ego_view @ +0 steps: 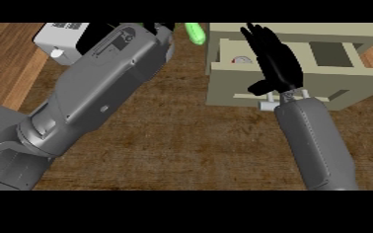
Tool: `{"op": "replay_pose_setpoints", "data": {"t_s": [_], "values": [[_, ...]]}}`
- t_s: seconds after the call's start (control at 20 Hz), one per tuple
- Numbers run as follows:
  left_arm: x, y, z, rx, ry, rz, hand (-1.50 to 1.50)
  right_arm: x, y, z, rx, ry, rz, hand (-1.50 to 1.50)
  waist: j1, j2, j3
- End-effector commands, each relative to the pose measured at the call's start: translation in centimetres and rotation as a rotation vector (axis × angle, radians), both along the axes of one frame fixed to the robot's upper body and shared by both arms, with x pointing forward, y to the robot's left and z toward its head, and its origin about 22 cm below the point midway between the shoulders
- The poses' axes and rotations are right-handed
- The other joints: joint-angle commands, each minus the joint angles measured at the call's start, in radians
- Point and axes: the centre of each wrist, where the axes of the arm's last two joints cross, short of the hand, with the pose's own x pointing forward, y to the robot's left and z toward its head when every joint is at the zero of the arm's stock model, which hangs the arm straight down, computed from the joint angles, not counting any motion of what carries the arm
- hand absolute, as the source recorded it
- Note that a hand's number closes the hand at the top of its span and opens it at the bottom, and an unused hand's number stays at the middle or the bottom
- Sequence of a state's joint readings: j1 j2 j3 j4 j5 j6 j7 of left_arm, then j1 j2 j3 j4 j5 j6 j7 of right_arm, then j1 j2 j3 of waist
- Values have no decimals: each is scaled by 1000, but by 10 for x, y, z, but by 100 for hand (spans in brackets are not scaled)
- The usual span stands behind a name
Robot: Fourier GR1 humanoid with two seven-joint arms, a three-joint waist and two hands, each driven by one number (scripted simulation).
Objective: Pick up the can, place it into the drawer and close the drawer
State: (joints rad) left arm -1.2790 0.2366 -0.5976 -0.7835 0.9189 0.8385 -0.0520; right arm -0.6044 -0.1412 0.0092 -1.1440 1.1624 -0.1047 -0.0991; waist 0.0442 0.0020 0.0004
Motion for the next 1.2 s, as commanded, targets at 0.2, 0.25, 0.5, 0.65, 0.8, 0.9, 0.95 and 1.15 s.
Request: {"op": "replay_pose_setpoints", "data": {"t_s": [0.2,0.25,0.5,0.65,0.8,0.9,0.95,1.15], "values": [[-12,19,-4,-2,-5,13,-150,34,-4,-30,-67,-34,-62,-150,6,6,1],[-8,39,-2,23,10,7,-150,30,5,-44,-101,-26,-71,-150,12,6,1],[-15,38,8,8,0,3,-150,39,2,-52,-93,-69,-98,-150,18,9,1],[-12,56,12,4,-5,0,-150,45,0,-50,-80,-122,-129,-150,28,16,1],[-15,49,19,-7,-18,-2,-150,53,-6,-42,-76,-135,-143,-150,29,19,2],[-9,70,18,19,-9,14,-150,54,-1,-46,-84,-165,-134,-150,30,23,2],[-16,54,15,4,-4,1,-150,61,-3,-34,-71,-176,-157,-150,35,22,2],[-22,55,14,29,-40,-10,-150,80,-2,5,-81,-213,-181,-150,46,24,1]]}}
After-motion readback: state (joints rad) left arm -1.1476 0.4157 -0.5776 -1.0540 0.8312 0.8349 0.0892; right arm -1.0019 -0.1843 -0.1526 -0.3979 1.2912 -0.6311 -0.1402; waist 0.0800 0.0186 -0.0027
